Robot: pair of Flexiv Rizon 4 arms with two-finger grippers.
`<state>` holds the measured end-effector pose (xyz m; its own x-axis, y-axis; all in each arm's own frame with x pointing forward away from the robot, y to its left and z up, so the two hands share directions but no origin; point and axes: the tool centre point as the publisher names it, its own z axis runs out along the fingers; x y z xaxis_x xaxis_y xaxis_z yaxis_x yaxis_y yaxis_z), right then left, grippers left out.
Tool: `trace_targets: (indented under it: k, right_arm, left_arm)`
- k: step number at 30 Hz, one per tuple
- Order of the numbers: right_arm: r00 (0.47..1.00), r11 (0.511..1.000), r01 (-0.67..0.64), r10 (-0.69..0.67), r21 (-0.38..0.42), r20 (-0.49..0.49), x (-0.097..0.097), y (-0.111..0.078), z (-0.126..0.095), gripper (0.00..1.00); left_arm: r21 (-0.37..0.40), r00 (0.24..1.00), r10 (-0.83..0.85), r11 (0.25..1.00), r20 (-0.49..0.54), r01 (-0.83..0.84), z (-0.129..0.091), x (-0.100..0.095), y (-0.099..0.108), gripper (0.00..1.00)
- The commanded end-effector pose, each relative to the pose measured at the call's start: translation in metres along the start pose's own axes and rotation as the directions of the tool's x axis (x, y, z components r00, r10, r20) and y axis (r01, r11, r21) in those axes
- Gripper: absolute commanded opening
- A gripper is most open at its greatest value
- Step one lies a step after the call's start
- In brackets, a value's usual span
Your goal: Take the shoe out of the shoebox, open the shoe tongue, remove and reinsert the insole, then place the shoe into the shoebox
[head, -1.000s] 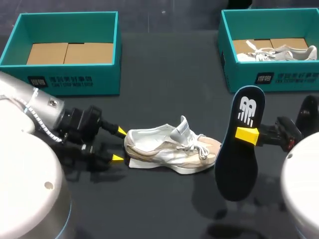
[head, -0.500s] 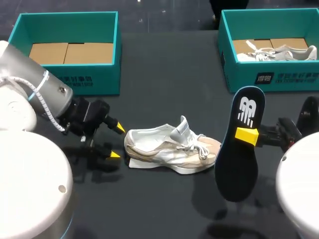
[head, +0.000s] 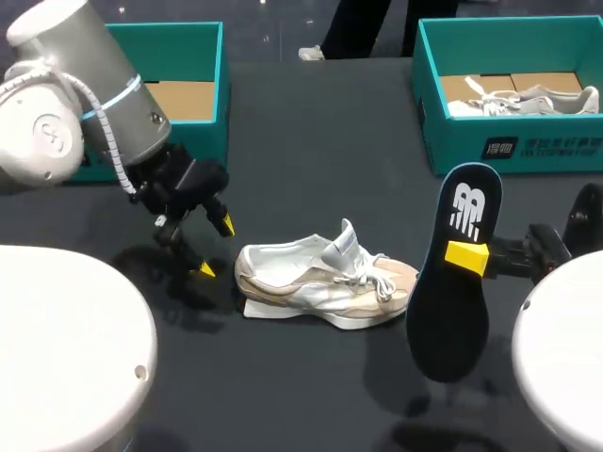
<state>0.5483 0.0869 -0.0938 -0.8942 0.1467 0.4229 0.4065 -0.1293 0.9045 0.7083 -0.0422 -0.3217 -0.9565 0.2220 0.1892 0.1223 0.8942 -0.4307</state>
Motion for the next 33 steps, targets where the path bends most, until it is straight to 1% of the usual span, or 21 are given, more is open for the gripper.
trace_targets:
  k: [1,3,5,7,8,10,12,13,15,16,26,31,33]
  right_arm:
    - [0.971,1.0,0.001,-0.001,0.002,0.238,0.008,0.0,0.0,0.0]
    - [0.971,1.0,0.001,-0.001,0.002,0.238,0.008,0.0,0.0,0.0]
    - [0.971,1.0,0.001,-0.001,0.002,0.238,0.008,0.0,0.0,0.0]
    - [0.971,1.0,0.001,-0.001,0.002,0.238,0.008,0.0,0.0,0.0]
    - [0.971,1.0,0.001,-0.001,0.002,0.238,0.008,0.0,0.0,0.0]
    - [0.971,1.0,0.001,-0.001,0.002,0.238,0.008,0.0,0.0,0.0]
    - [0.971,1.0,0.001,-0.001,0.002,0.238,0.008,0.0,0.0,0.0]
    - [0.971,1.0,0.001,-0.001,0.002,0.238,0.008,0.0,0.0,0.0]
    - [0.971,1.0,0.001,-0.001,0.002,0.238,0.008,0.0,0.0,0.0]
    - [0.971,1.0,0.001,-0.001,0.002,0.238,0.008,0.0,0.0,0.0]
    - [0.971,1.0,0.001,-0.001,0.002,0.238,0.008,0.0,0.0,0.0]
    - [0.971,1.0,0.001,-0.001,0.002,0.238,0.008,0.0,0.0,0.0]
    - [0.971,1.0,0.001,-0.001,0.002,0.238,0.008,0.0,0.0,0.0]
  left_arm:
    - [-0.124,0.999,-0.003,0.992,-0.034,-0.001,0.0,-0.005,-0.004,1.0]
    - [-0.124,0.999,-0.003,0.992,-0.034,-0.001,0.0,-0.005,-0.004,1.0]
    - [-0.191,0.998,-0.032,0.981,0.053,0.042,0.0,-0.005,-0.004,1.0]
    - [-0.191,0.993,-0.032,0.98,0.115,0.054,-0.001,-0.005,-0.004,1.0]
    - [-0.205,0.99,-0.03,0.977,0.136,0.058,-0.002,-0.005,-0.003,1.0]
    - [-0.204,0.986,-0.029,0.977,0.164,0.062,-0.004,-0.005,-0.004,1.0]
    - [-0.223,0.98,-0.019,0.973,0.196,0.064,-0.005,-0.006,-0.005,1.0]
    - [-0.216,0.979,-0.006,0.975,0.202,0.05,-0.007,-0.007,-0.006,1.0]
    - [-0.236,0.974,0.015,0.971,0.228,0.041,-0.01,-0.008,-0.008,1.0]
    - [-0.246,0.971,0.03,0.969,0.235,0.03,-0.013,-0.007,-0.01,1.0]
    - [-0.246,0.971,0.03,0.969,0.235,0.03,-0.013,-0.007,-0.01,1.0]
    - [-0.281,0.961,0.08,0.96,0.263,-0.003,-0.01,-0.01,-0.019,1.0]
    - [-0.279,0.96,0.084,0.96,0.266,-0.007,-0.009,-0.011,-0.022,1.0]
